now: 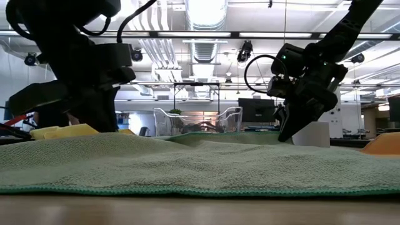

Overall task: Fold microfiber towels
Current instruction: Fold the green towel

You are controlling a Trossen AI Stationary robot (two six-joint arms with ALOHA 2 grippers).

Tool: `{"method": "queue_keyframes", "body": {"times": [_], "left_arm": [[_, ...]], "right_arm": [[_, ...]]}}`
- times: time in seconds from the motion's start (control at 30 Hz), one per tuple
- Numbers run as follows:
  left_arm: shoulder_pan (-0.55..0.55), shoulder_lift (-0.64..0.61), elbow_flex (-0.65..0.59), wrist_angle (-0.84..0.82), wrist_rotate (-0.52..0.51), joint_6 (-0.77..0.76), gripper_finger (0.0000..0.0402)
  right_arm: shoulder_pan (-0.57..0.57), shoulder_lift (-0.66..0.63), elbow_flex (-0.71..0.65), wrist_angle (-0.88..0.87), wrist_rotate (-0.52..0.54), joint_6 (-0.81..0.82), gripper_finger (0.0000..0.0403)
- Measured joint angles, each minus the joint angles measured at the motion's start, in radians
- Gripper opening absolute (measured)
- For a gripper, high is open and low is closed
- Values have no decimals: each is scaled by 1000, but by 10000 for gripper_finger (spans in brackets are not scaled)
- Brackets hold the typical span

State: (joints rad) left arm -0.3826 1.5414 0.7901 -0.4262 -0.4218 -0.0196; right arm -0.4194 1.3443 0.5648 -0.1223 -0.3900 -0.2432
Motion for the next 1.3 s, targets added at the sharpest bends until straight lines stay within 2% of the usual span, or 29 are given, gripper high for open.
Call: {"method": "queue_keyframes", "body": {"times": [0.17,0.47,0.9,1.3], "left_arm": [[3,0,-10,0,1,-1,0],[4,-27,14,-3,-86,0,0],[3,-212,19,-54,-163,1,0],[4,-275,25,-54,-201,52,0]], "right_arm": [[0,0,0,0,0,0,9],[0,-23,0,-7,0,18,9],[30,-244,0,-134,35,98,9],[176,-440,-1,-265,196,215,8]]}}
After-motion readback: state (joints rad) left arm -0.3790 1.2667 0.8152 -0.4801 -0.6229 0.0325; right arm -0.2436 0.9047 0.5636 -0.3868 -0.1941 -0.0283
